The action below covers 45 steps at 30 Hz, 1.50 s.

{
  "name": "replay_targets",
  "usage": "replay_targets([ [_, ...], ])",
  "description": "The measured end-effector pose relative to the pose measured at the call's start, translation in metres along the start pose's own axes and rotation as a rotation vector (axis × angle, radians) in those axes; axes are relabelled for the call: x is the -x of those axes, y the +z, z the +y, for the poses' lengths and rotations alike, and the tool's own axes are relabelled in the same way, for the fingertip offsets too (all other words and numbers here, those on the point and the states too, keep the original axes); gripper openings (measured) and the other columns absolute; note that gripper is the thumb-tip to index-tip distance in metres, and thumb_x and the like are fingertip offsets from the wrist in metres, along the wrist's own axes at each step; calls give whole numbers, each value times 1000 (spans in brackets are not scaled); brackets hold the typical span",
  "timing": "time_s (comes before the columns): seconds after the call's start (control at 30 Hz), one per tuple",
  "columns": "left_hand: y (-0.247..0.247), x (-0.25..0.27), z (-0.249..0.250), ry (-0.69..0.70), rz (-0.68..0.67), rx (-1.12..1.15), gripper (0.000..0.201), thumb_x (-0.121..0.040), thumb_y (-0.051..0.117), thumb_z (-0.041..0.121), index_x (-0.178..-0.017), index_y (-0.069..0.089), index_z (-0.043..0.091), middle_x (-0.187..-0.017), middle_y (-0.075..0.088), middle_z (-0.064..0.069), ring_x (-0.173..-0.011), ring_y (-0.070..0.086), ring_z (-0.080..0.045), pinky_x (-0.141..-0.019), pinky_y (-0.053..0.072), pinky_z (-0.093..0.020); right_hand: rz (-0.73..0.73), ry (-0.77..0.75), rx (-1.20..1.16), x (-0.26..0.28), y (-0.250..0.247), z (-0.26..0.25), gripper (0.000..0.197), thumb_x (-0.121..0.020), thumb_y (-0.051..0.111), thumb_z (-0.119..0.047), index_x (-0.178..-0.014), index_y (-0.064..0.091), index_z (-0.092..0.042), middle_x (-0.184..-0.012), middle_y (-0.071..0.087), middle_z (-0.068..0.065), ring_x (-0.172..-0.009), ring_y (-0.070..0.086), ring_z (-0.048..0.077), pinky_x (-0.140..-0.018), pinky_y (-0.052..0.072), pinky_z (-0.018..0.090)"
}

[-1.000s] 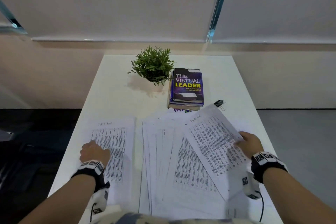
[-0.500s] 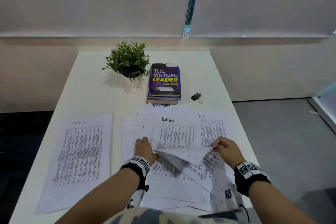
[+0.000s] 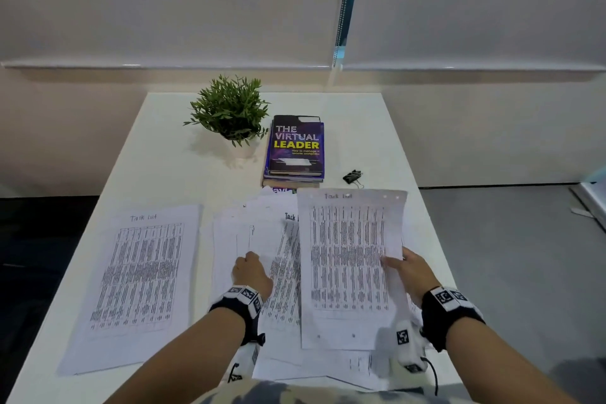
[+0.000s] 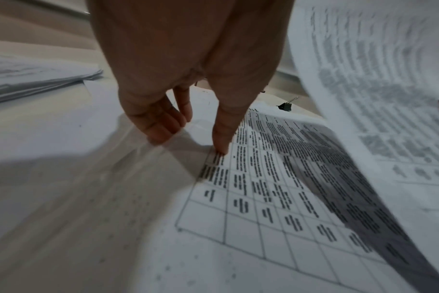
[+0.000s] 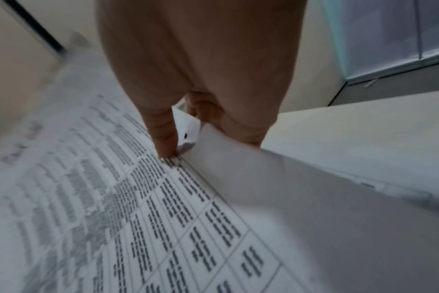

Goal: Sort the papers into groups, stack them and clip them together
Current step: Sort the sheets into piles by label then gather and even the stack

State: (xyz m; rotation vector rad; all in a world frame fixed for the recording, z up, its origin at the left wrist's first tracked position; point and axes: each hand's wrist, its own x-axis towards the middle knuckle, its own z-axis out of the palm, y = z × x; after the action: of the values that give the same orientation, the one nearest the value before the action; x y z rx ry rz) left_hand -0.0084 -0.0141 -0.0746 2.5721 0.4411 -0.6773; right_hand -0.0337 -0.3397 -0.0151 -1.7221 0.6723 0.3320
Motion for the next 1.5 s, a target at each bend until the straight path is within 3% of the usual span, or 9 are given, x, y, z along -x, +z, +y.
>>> replay_targets([
  [0.23,-6,-1,-15,17,-21,195,21,-87,58,3,-105,51,11,-108,59,-10,-97,62,-27,-83,54,-35,-87,79,199,-4,36,23,18,-88,67,-19,-105,68,-10,-105,70,9,-100,65,30,-93,52,44],
  [0.33,-7,5,-15,3,-3,340,26,-85,56,-2,-103,45,12,-94,57,-6,-86,59,-25,-81,56,-40,-113,89,208,-1,49,24,26,-86,70,-16,-109,66,-5,-108,70,12,-101,65,31,-94,52,44],
  [0.5,-14,17,2,-8,-110,612,39,-83,64,2,-118,48,11,-95,60,-3,-79,58,-19,-63,45,-24,-96,80,174,-4,65,24,42,-77,78,-14,-112,57,-2,-110,66,10,-104,62,29,-94,48,40],
  [0.63,-20,20,11,135,-229,502,15,-83,54,-3,-91,56,10,-76,47,-1,-58,42,-13,-49,36,-21,-41,82,108,-8,65,20,38,-79,76,-3,-113,59,-6,-108,67,11,-97,62,27,-86,47,33],
  [0.77,-17,16,4,191,-127,277,15,-84,51,5,-81,62,15,-89,56,-7,-77,55,-24,-70,48,-29,-40,17,143,-9,49,17,22,-83,70,-3,-105,68,-3,-102,70,15,-85,63,24,-66,46,27],
  [0.9,-12,10,-12,81,19,82,44,-88,65,23,-129,52,13,-130,45,-11,-120,50,-28,-95,44,-29,-12,-31,139,-13,29,19,21,-80,74,-5,-100,71,-8,-98,73,12,-94,66,29,-84,51,37],
  [1.1,-7,2,-14,38,-18,108,82,-78,79,24,-141,30,6,-137,35,-16,-124,47,-30,-100,44,-32,-1,-56,114,-7,16,19,21,-75,76,2,-92,72,-10,-94,74,10,-94,66,30,-79,49,33],
  [1.4,-5,1,-12,137,-34,133,22,-83,51,-4,-92,44,14,-80,49,-1,-66,49,-15,-59,48,-30,-8,-46,105,-5,13,25,26,-71,77,5,-91,71,-11,-94,74,11,-91,66,30,-80,49,33],
  [1.5,-4,9,-7,197,46,47,31,-82,55,0,-72,48,28,-96,52,-1,-85,54,-18,-69,54,-33,-14,-54,119,-5,12,22,25,-72,76,6,-90,70,-11,-94,72,12,-90,65,30,-74,48,30],
])
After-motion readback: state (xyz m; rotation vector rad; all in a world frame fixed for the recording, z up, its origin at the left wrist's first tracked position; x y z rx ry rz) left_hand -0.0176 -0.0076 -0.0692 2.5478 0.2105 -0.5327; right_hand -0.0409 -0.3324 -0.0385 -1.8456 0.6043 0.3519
